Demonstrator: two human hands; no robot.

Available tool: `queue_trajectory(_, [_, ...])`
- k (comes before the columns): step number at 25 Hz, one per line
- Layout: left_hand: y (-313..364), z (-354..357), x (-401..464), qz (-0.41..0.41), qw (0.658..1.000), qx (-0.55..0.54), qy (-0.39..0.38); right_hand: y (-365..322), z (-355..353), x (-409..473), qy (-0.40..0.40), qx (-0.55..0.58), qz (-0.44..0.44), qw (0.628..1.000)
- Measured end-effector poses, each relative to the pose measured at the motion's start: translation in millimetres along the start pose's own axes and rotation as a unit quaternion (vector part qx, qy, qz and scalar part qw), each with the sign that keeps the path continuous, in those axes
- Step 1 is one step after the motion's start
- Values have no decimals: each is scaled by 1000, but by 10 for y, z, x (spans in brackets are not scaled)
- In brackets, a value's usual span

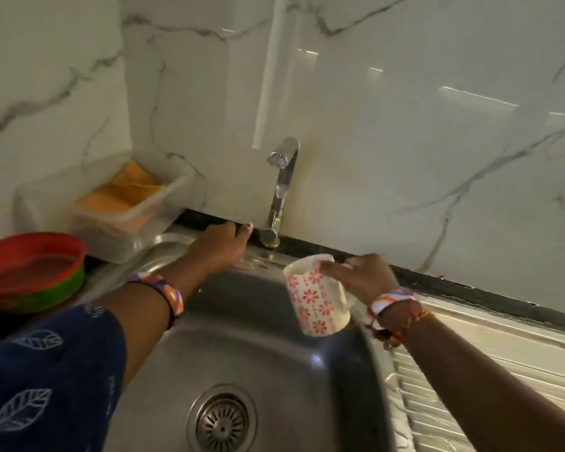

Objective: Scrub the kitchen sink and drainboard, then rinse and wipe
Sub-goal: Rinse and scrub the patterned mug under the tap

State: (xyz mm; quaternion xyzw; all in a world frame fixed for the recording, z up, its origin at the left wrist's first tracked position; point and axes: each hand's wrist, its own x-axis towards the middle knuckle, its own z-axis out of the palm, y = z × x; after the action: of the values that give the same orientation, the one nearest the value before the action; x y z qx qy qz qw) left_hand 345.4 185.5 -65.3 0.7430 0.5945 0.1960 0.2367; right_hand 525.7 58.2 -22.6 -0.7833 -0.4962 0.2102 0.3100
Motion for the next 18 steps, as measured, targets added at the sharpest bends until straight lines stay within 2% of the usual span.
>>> queue_trajectory(1, [73, -54, 78, -5, 999, -27, -24, -7, 184, -75, -25, 98, 62, 993])
queue_trajectory(3, [231, -68, 241, 6, 993, -63, -95, -51, 613, -200, -69, 255, 183, 947])
queue_trajectory(5, [349, 66, 382, 19, 988, -78, -130, -81, 1039, -267, -89, 304, 250, 915])
queue_trajectory(7, [377, 185, 508, 21, 991, -95, -91, -82, 1351, -215, -92, 330, 289, 894])
queue_trajectory(8, [356, 186, 576, 9, 990, -118, -77, -92, 1445, -176, -90, 345, 295, 886])
queue_trajectory(10, [234, 146, 674, -47, 966, -218, -128, -99, 1553, -88, -71, 371, 298, 877])
queue_trajectory(12, [90, 69, 675, -117, 904, -343, -225, -145, 1540, -26, -48, 394, 291, 871])
queue_trajectory(14, [2, 38, 677, -146, 870, -395, -257, -140, 1531, 32, -18, 410, 282, 867])
queue_trajectory(18, [2, 17, 756, -164, 876, -391, -231, -87, 1522, 56, 15, 395, 267, 879])
